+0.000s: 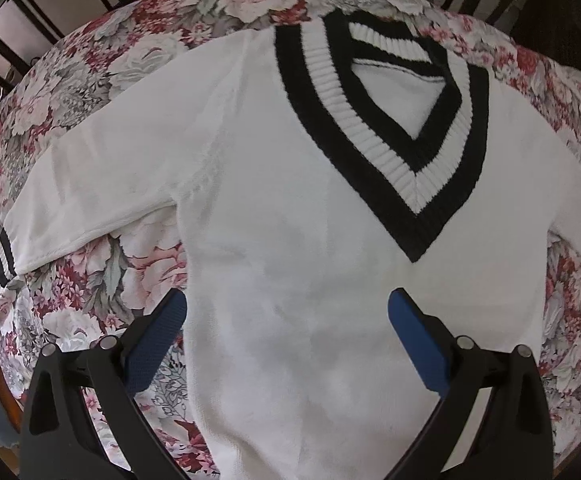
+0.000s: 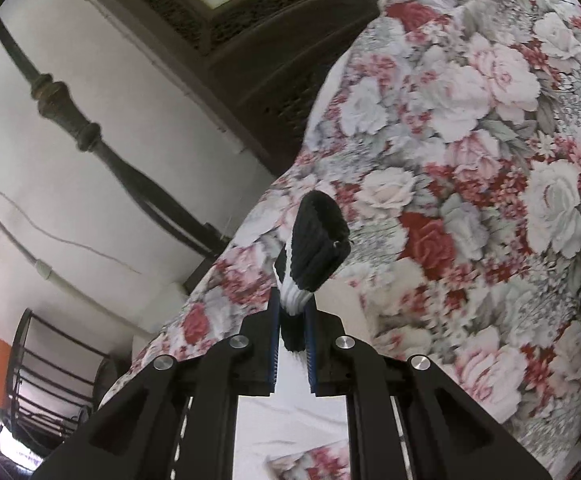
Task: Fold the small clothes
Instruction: 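Lay the sleeve across the chest near the collar and open the right gripper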
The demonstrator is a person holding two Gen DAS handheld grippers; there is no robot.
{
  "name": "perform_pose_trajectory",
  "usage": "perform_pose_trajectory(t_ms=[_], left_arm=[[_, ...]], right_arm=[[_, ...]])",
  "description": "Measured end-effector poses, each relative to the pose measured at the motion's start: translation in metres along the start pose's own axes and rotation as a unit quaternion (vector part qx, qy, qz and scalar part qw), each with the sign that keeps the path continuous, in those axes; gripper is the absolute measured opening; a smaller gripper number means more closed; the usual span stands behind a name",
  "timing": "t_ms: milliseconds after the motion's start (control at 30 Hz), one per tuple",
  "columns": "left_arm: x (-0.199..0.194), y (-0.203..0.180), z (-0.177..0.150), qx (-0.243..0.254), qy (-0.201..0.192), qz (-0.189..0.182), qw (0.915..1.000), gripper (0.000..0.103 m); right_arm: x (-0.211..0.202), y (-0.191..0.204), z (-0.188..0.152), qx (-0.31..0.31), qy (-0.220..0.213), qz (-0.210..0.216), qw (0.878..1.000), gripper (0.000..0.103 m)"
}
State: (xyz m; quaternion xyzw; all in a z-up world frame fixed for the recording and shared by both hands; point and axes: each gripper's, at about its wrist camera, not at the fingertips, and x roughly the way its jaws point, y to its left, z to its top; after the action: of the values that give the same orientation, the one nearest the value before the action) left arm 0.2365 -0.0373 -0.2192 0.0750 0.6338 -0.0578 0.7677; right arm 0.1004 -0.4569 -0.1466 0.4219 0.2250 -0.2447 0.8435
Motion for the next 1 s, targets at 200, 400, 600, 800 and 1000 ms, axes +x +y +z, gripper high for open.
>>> perform_pose_trajectory(t_ms=[200,400,600,800,1000], left_arm=[[-0.010,0.038,-0.001,-0.018,-0.007,-0.009,0.9998,0.098],[-0.013,0.063,-0.002,-0.030,-0.009,-0.014,0.9994,0.098],[-0.022,0.087,-0.008,-0.043,-0.018,-0.016,0.9988,0.098],[-0.028,0.115,-0.017,-0.062,-0.020,-0.021,0.9977,0.098],[-0.024,0.122,-0.012,-0.074,-0.020,-0.022,0.9968,0.098]], right_arm=[[-0.001,0.031,-0.012,-0.007,0.010,0.021,1.000,0.012],[0.000,0.066,-0.028,-0.024,0.023,0.042,0.999,0.012],[0.001,0.105,-0.046,-0.045,0.037,0.068,0.996,0.012],[0.003,0.149,-0.075,-0.074,0.057,0.092,0.991,0.012],[0.008,0.187,-0.109,-0.111,0.082,0.113,0.984,0.012]])
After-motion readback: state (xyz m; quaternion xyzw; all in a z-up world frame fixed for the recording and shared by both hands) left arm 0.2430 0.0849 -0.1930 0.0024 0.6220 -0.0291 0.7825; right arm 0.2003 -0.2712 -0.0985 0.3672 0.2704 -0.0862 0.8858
